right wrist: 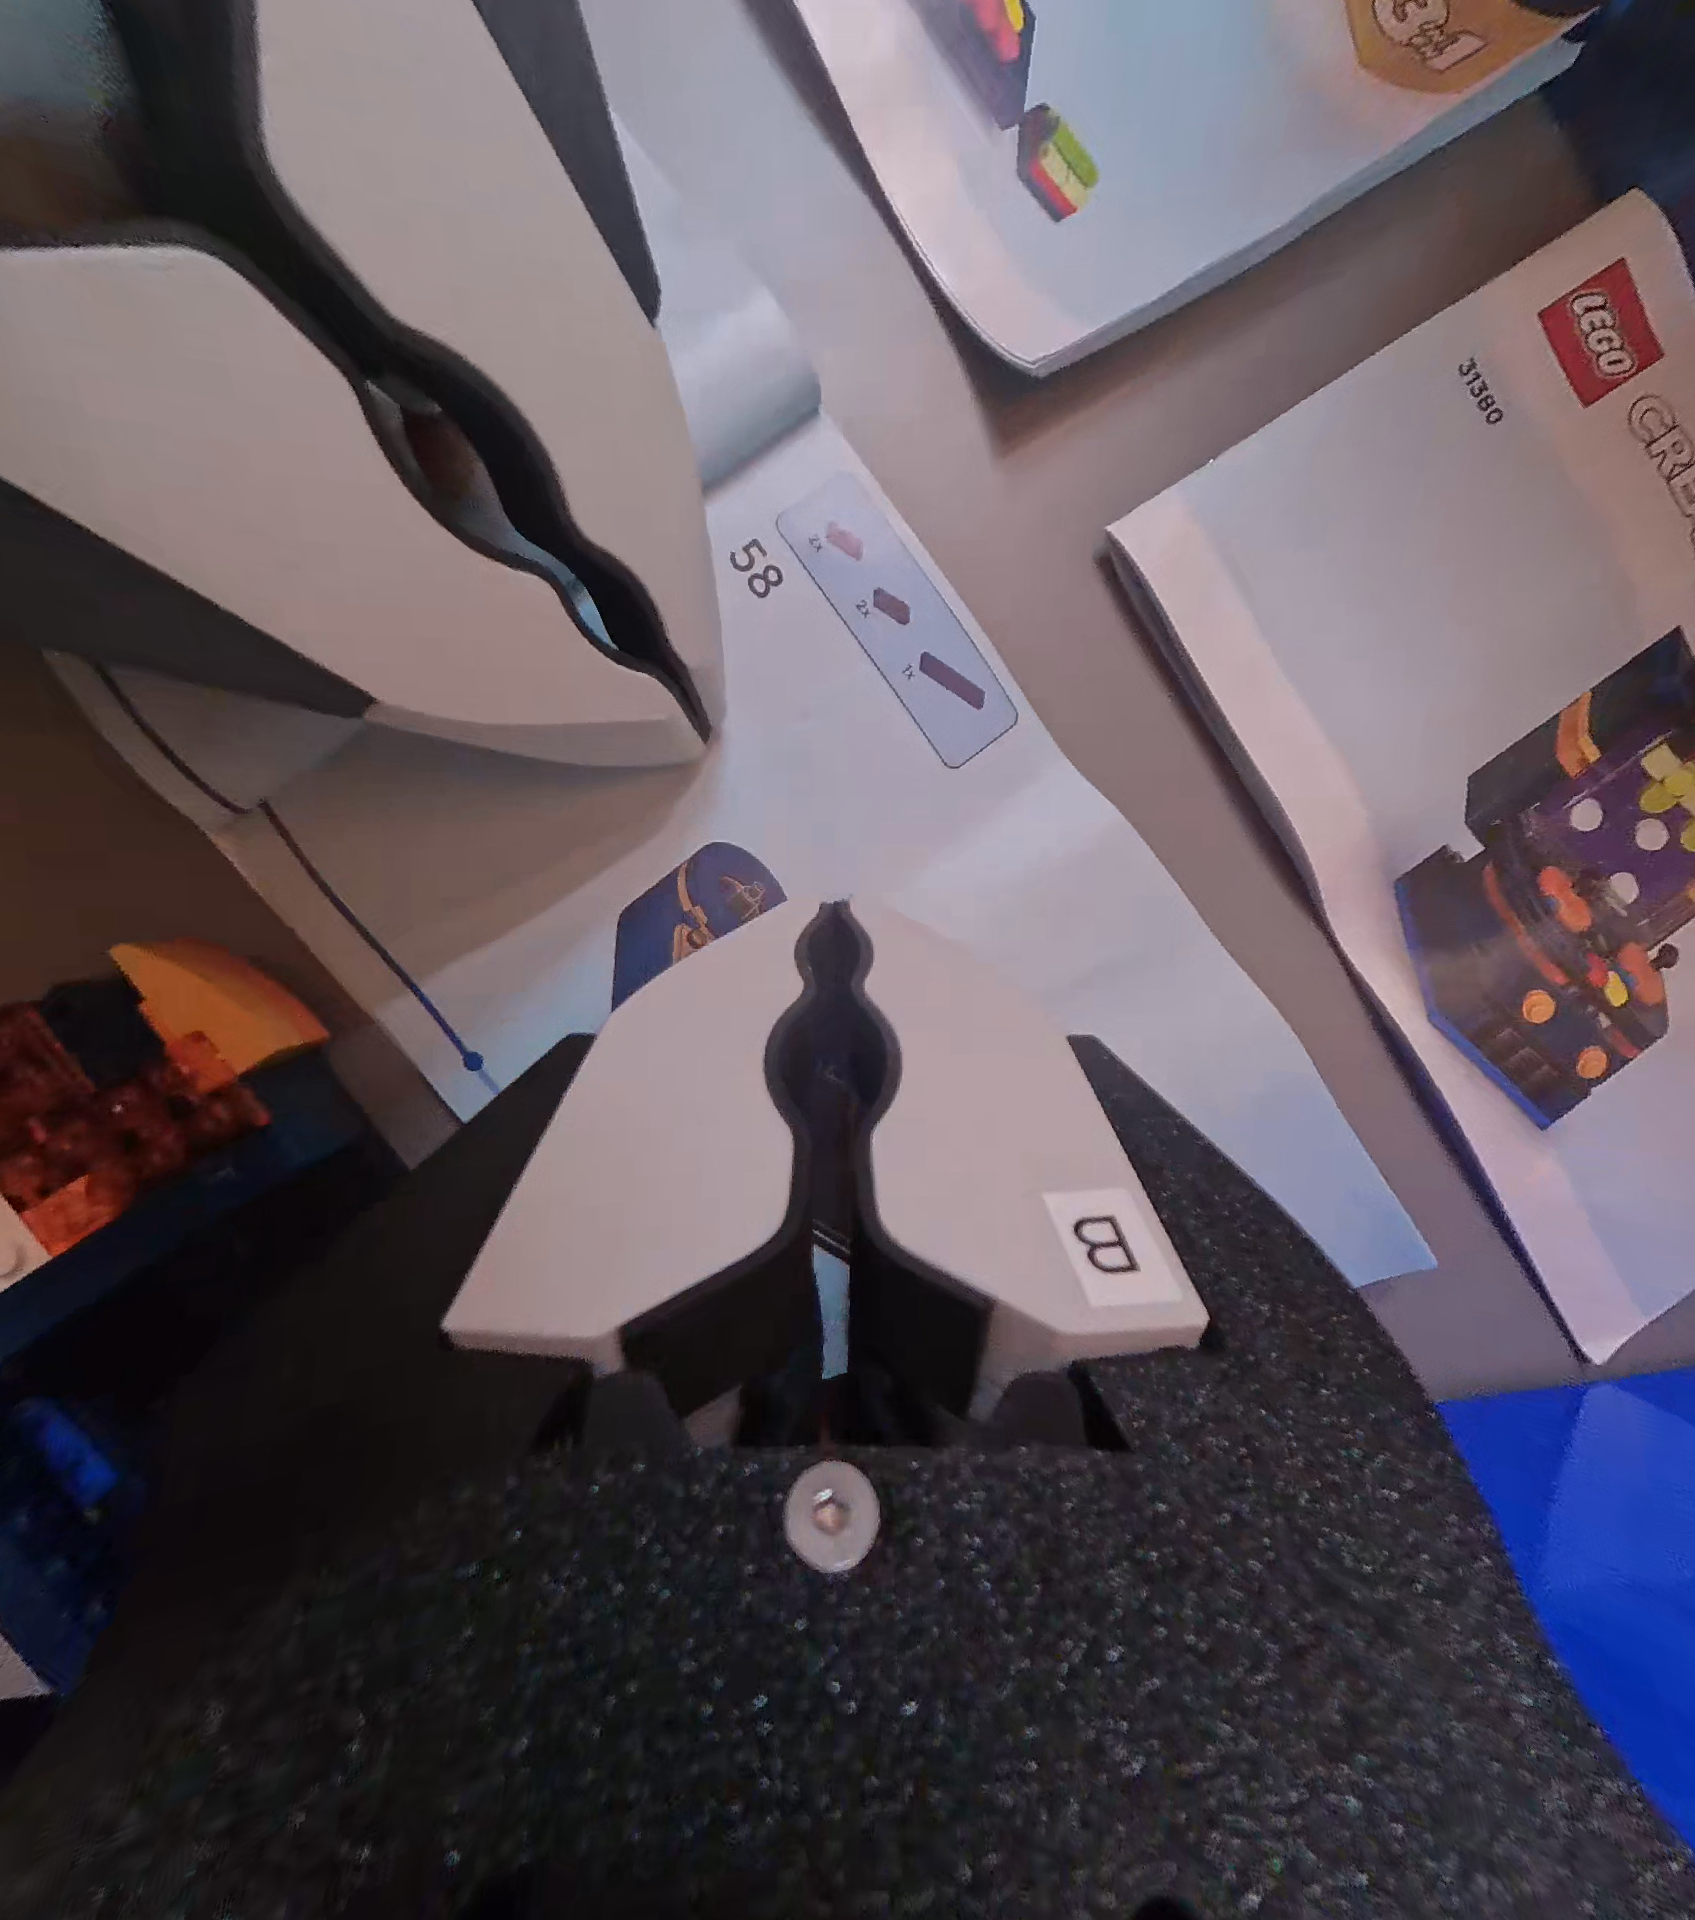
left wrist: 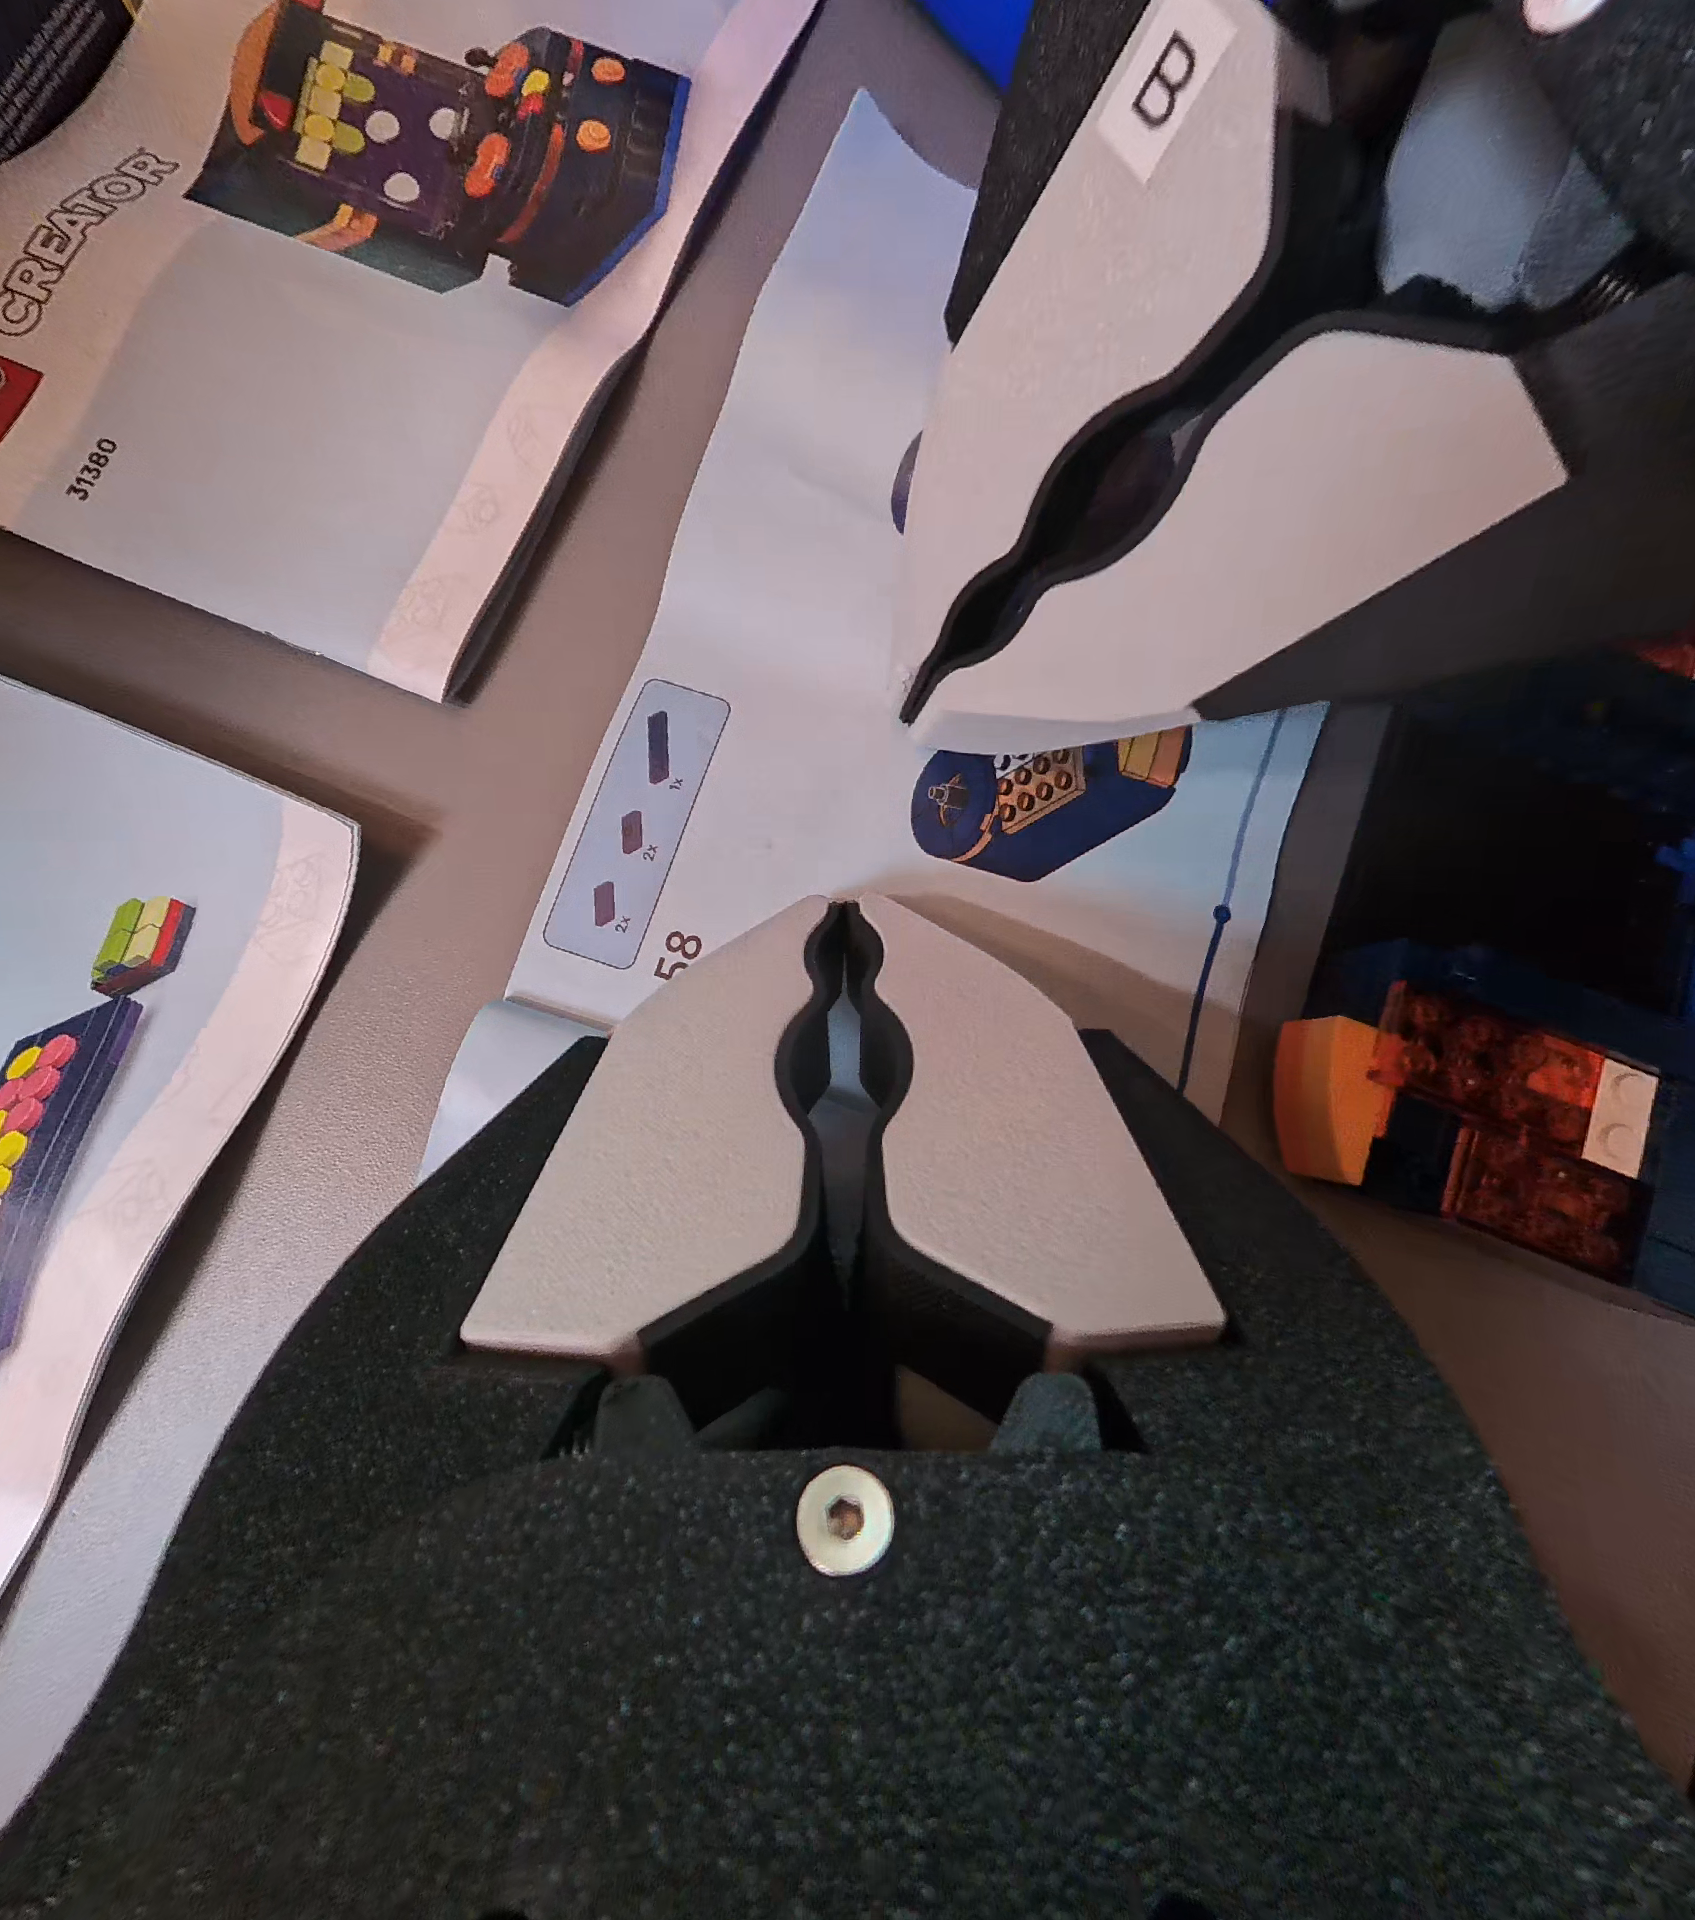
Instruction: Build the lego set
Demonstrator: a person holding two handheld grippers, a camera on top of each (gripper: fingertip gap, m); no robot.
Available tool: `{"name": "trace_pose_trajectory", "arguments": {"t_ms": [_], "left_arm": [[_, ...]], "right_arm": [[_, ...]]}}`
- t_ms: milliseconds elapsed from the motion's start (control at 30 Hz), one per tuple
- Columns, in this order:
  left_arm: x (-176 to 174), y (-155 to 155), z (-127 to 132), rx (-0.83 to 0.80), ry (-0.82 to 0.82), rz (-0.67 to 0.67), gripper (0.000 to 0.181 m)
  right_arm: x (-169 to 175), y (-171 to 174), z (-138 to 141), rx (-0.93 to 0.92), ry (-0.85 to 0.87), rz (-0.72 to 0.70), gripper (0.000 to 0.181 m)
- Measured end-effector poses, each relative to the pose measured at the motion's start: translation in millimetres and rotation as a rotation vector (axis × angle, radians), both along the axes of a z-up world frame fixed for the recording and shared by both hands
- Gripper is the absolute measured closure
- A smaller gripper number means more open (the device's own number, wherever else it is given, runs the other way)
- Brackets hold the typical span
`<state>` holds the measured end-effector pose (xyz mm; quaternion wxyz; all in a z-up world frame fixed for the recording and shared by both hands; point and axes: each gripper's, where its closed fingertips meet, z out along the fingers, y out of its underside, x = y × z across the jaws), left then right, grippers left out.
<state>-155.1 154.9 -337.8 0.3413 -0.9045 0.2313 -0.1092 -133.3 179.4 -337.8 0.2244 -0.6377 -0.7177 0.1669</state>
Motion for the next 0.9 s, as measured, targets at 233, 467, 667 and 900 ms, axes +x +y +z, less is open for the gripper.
{"name": "trace_pose_trajectory", "arguments": {"t_ms": [233,467,667,900], "left_arm": [[-0.1,0.0,0.2,-0.005,-0.027,0.009,0.181],[-0.1,0.1,0.2,-0.005,-0.020,0.008,0.181],[-0.2,0.2,0.3,-0.005,-0.017,0.008,0.181],[-0.1,0.1,0.4,-0.006,-0.015,0.008,0.181]], "right_arm": [[0.2,-0.2,0.0,-0.062,0.005,-0.033,0.181],[5.5,1.9,5.4,-0.093,-0.007,-0.048,0.181],[32.8,20.4,9.2,-0.020,-0.043,-0.140,0.181],[71.5,28.9,8.3,-0.006,-0.065,-0.241,0.181]]}}
